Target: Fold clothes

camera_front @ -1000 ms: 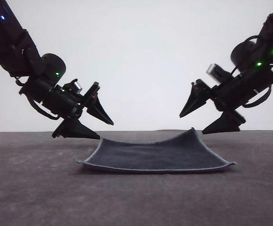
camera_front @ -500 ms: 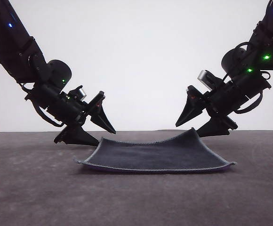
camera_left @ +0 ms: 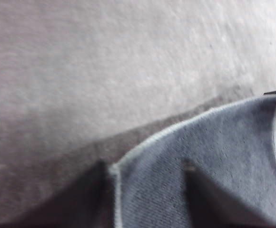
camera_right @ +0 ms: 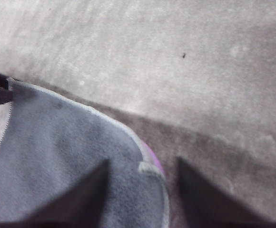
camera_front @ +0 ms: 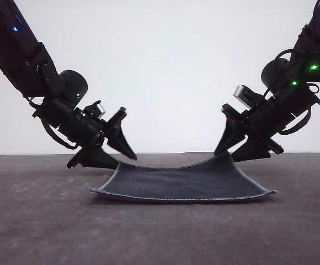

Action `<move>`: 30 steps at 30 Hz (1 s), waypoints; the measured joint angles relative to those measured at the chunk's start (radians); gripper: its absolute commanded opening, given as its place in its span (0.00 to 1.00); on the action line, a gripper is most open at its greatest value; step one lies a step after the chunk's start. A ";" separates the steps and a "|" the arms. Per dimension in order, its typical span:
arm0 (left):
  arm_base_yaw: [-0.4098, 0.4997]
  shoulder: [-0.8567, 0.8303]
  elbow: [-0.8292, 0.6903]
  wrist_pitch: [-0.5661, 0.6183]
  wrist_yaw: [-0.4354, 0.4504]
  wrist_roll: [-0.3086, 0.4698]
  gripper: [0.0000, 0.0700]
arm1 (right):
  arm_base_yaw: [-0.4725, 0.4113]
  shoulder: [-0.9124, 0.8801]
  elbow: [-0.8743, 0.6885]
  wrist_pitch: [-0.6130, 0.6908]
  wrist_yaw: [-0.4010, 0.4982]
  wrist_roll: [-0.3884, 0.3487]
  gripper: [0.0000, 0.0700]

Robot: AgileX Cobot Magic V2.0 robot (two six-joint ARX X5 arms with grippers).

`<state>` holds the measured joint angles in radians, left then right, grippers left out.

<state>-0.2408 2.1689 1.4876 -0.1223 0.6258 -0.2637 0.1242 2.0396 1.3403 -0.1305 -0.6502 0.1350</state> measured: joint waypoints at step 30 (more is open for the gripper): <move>0.001 0.000 0.211 -0.718 0.106 0.259 0.00 | -0.019 -0.005 0.212 -0.672 -0.094 -0.251 0.00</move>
<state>-0.2401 2.1685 1.6989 -0.8401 0.7315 -0.0051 0.1047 2.0350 1.5521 -0.8021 -0.7442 -0.1161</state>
